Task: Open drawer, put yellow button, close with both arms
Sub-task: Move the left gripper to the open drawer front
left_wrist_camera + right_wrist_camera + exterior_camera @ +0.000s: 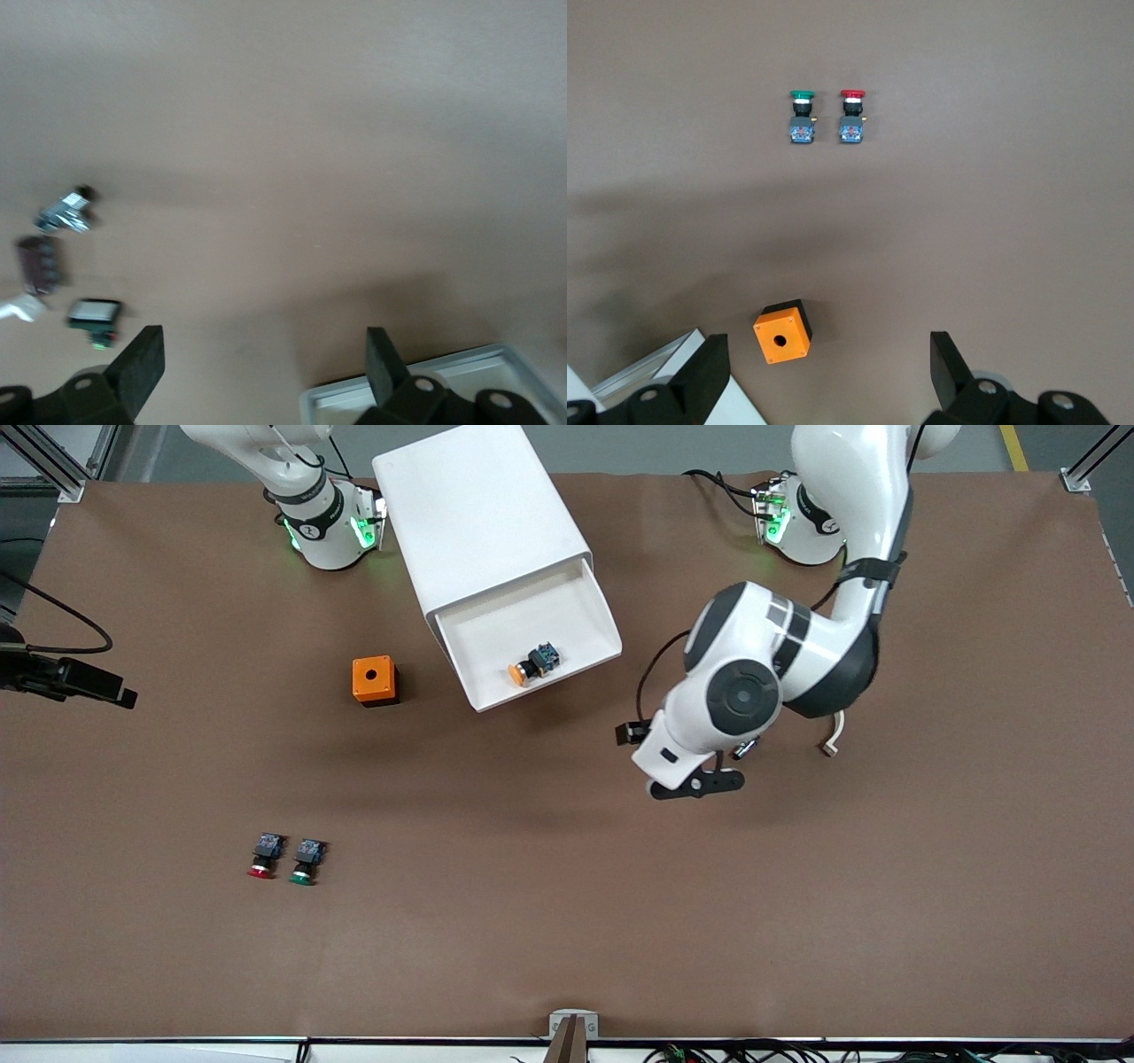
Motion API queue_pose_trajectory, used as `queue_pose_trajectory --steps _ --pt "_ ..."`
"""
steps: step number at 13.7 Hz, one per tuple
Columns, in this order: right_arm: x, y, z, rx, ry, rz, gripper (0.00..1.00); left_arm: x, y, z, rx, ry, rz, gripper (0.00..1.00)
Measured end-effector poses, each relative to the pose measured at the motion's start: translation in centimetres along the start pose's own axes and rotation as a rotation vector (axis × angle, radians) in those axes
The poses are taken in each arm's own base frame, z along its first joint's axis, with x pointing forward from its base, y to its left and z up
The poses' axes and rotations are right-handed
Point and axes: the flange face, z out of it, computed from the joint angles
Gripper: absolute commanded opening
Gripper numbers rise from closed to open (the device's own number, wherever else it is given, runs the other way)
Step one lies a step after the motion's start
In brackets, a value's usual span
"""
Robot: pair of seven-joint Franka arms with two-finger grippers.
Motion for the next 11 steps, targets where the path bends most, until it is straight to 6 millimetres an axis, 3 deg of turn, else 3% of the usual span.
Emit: queue_pose_trajectory --steps 3,7,11 --pt "0.1 -0.2 -0.6 -0.015 0.036 -0.021 1.00 -3.7 4.2 2.1 -0.021 0.000 -0.068 1.00" --pt "-0.7 -1.0 -1.6 -0.032 0.082 -0.041 1.00 -6.9 6.9 3.2 -0.051 -0.057 -0.121 1.00" --pt "-2.9 -0.9 -0.6 -0.026 0.129 -0.047 1.00 -11.7 10.2 5.0 -0.026 -0.082 -0.125 1.00"
